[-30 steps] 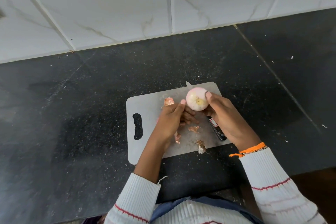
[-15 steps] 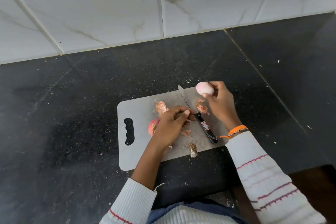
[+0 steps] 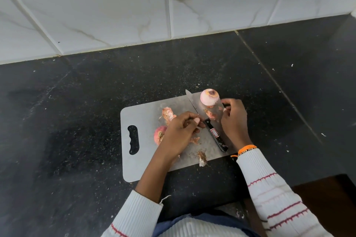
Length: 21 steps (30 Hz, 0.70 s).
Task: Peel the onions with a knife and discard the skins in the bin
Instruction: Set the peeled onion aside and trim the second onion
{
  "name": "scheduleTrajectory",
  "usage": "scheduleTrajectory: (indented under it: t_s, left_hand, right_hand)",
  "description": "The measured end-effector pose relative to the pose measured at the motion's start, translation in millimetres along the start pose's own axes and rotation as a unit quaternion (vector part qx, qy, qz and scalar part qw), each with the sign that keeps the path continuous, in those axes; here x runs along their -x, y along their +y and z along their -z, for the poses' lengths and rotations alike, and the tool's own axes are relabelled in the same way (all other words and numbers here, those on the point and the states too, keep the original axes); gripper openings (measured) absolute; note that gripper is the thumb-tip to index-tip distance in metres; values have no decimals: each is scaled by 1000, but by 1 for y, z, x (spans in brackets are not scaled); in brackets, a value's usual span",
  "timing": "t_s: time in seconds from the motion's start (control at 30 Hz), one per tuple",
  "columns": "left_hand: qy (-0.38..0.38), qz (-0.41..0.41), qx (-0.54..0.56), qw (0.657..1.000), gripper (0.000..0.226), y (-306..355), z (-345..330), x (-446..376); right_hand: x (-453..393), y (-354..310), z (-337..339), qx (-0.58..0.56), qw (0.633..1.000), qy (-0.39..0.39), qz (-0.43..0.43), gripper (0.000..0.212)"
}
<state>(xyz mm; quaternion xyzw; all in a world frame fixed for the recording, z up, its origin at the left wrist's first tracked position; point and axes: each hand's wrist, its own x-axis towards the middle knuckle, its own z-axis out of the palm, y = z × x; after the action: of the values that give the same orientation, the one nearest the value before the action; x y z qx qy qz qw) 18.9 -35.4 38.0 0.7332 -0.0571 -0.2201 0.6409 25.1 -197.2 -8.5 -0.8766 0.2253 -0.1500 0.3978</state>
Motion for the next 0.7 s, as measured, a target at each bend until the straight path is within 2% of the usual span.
scheduleTrajectory:
  t_s: [0.13, 0.27, 0.33, 0.4, 0.47, 0.57, 0.7]
  left_hand:
    - [21, -31, -49, 998, 22, 0, 2, -1]
    - [53, -57, -85, 993, 27, 1, 9, 2]
    - [75, -59, -120, 988, 27, 2, 16, 5]
    - [113, -58, -185, 975, 24, 0, 26, 7]
    - [146, -44, -274, 950, 23, -4, 36, 8]
    - [129, 25, -366, 921, 38, -11, 48, 10]
    - [100, 60, -381, 917, 50, -18, 48, 14]
  right_hand:
    - [9, -1, 1, 120, 988, -91, 27, 31]
    - [17, -2, 2, 107, 980, -147, 84, 33]
    - [23, -1, 6, 73, 985, -133, 75, 28]
    - [29, -1, 12, 94, 988, -95, 75, 28]
    - [36, -2, 15, 124, 985, -90, 79, 32]
    - [44, -4, 13, 148, 977, -133, 80, 37]
    - [48, -11, 12, 149, 975, -140, 92, 39]
